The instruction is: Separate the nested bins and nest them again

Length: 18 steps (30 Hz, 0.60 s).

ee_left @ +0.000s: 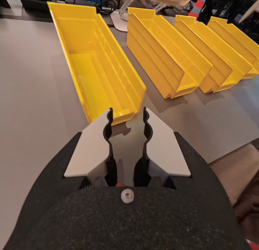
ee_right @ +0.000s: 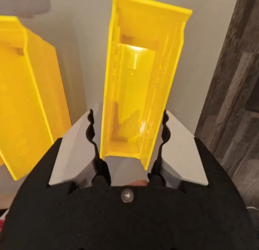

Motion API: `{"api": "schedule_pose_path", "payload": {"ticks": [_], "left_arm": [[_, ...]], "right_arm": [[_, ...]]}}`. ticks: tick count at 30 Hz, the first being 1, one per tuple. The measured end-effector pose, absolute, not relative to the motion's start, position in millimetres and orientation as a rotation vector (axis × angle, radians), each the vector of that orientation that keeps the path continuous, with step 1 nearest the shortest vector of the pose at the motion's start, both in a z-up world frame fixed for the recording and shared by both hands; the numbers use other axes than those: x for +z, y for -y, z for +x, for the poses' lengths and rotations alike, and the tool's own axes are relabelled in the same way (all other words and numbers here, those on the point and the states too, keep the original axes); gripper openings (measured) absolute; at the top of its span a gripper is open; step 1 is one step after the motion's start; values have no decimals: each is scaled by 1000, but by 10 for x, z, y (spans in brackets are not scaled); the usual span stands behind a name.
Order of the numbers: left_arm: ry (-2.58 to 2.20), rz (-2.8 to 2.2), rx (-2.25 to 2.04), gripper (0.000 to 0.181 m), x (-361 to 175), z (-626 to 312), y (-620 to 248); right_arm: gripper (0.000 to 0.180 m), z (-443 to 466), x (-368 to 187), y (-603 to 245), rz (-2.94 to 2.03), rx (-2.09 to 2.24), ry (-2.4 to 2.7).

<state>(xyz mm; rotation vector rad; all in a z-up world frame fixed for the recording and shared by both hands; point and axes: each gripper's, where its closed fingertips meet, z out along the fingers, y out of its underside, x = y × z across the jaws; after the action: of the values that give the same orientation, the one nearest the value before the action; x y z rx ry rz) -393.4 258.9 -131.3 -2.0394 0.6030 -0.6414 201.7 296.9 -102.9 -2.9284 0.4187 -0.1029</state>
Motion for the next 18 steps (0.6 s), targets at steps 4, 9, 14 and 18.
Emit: {"api": "schedule_pose_path", "payload": {"ticks": [4,9,14,18], "left_arm": [[-615,-2096,-703,40,-1434,-3891,-2555],[-626,-2113,-733,40,-1475,-3804,-2591],[-634,-2120,-799,39,-1471,-3637,-2616],[-653,-2105,-825,39,-1434,-3489,-2631]], "right_arm": [[109,2108,-1264,-3130,-2972,-16,-539],[119,2246,-1498,-3099,-3053,-124,-522],[105,2255,-1523,-3121,-3035,-50,-540],[93,2271,-1428,-3040,-3073,-79,-501]]}}
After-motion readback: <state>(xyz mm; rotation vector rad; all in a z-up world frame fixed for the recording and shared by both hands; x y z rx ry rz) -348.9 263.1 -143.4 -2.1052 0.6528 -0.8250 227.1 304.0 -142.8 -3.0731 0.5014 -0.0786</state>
